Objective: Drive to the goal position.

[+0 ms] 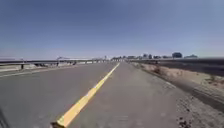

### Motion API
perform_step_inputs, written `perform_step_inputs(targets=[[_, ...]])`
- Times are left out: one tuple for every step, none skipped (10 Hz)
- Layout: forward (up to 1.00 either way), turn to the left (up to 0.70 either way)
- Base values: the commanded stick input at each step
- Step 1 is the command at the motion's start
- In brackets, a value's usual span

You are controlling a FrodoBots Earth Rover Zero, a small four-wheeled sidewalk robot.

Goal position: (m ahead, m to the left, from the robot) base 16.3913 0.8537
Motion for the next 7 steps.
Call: perform_step_inputs(targets=[[0.85, 0.0], [0.85, 0.0], [0.85, 0.0], [0.85, 0.0], [0.85, 0.0], [0.85, 0.0], [0.85, 0.0]])
